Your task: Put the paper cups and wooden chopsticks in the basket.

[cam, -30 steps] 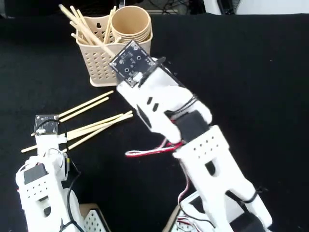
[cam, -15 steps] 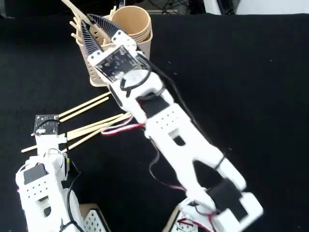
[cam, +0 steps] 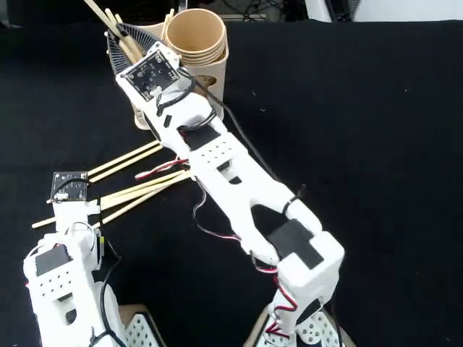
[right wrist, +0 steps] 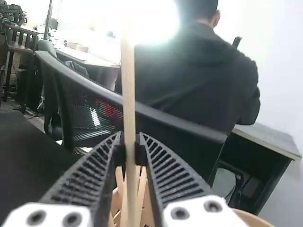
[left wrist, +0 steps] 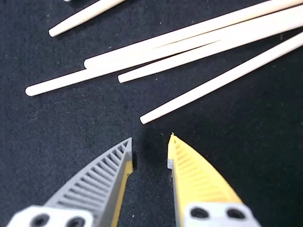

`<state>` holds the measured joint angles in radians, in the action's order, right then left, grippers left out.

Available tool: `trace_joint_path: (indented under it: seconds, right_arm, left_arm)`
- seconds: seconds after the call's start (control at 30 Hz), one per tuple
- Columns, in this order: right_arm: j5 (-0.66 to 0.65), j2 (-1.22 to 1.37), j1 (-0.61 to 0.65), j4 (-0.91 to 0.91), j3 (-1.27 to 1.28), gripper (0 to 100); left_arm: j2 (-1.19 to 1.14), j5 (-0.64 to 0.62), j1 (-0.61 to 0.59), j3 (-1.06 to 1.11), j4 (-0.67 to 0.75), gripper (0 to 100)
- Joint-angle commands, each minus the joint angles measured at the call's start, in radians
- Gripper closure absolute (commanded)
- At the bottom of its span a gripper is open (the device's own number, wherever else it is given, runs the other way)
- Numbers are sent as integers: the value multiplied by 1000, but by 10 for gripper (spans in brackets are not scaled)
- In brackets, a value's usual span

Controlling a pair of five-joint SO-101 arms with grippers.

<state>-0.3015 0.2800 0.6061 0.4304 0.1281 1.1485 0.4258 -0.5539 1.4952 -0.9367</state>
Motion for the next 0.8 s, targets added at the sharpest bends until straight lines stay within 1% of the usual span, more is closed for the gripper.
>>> trace_joint_path:
  seconds: [0.0,0.37,0.47,0.57,0.63,0.77]
  right_arm:
    - [12,7,-14,21,-59,986]
    - [11,116,-46,11,-65,986]
    - [11,116,-46,-94,-101,972]
    - [14,116,-43,-270,-179,917]
    - [14,116,-41,-347,-226,894]
    - [14,116,-40,-368,-272,893]
  left_arm:
    - [14,11,-5,-2,17,866]
    - [14,11,-5,-2,17,866]
    - [14,11,-5,-2,17,866]
    - [14,11,-5,-2,17,866]
    - [14,11,-5,-2,17,866]
    - [14,11,-5,-2,17,866]
